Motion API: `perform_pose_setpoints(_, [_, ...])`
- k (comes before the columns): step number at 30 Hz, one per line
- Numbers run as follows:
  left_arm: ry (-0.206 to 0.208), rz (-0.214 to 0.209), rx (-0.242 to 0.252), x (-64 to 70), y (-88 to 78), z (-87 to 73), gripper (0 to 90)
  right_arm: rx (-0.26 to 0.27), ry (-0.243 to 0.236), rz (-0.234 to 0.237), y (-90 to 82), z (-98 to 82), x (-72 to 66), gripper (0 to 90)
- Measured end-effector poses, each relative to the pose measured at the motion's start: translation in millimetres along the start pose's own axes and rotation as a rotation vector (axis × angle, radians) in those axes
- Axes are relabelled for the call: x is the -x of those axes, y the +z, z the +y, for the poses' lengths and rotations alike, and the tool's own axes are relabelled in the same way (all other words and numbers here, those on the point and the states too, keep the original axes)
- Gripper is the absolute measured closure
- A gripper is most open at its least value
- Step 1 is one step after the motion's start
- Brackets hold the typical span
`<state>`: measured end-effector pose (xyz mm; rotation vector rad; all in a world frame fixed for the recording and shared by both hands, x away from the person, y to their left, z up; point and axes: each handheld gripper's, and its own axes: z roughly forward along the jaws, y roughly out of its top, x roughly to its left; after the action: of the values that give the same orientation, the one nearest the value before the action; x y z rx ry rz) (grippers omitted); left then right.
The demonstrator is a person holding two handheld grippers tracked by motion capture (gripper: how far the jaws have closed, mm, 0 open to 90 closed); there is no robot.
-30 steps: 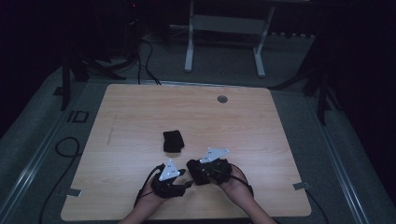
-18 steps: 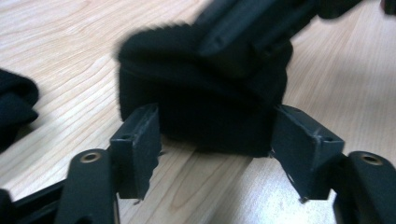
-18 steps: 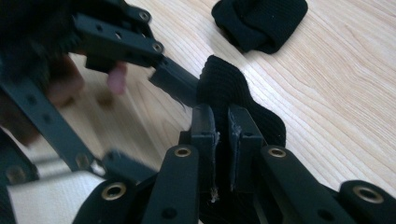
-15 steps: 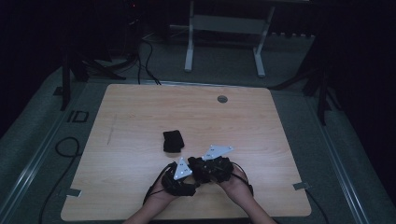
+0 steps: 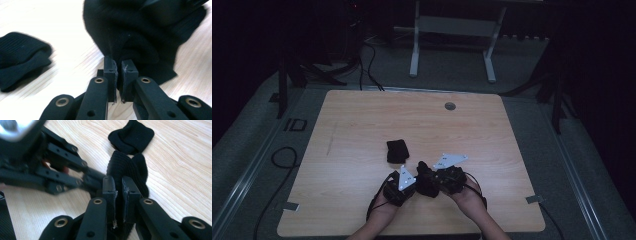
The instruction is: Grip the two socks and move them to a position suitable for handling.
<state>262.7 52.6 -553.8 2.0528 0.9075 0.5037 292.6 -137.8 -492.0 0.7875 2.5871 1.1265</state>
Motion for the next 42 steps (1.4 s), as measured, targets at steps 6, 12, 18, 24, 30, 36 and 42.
perform_pose_setpoints(6, [-0.025, 0.052, -0.009, -12.9, -13.3, -4.5, 86.3, 0.011, 0.026, -0.026, -12.0, -7.8, 11.2, 82.6])
perform_pose_setpoints(12, [-0.056, 0.038, -0.043, -16.2, -26.9, -17.0, 85.9, 0.001, 0.064, -0.047, -20.7, -23.1, 23.3, 82.5])
perform_pose_setpoints(18, [-0.078, -0.013, -0.079, -11.9, -34.5, -28.8, 84.5, -0.043, 0.111, -0.009, -13.5, -45.7, 30.2, 82.3])
perform_pose_setpoints(24, [-0.071, -0.052, -0.138, -4.9, -34.0, -40.6, 70.4, -0.077, 0.131, 0.008, -8.8, -57.8, 34.1, 76.1])
perform_pose_setpoints(30, [-0.067, -0.051, -0.153, -8.1, -44.2, -43.1, 43.9, -0.080, 0.188, -0.016, -16.9, -61.4, 46.8, 48.6])
perform_pose_setpoints(36, [-0.074, -0.033, -0.134, -8.1, -54.9, -43.1, 40.8, -0.011, 0.164, -0.041, -33.8, -54.2, 48.5, 78.2])
perform_pose_setpoints(42, [-0.103, -0.011, -0.102, -14.0, -52.9, -35.9, 39.8, -0.082, 0.046, -0.039, -6.8, -48.4, 33.4, 87.8])
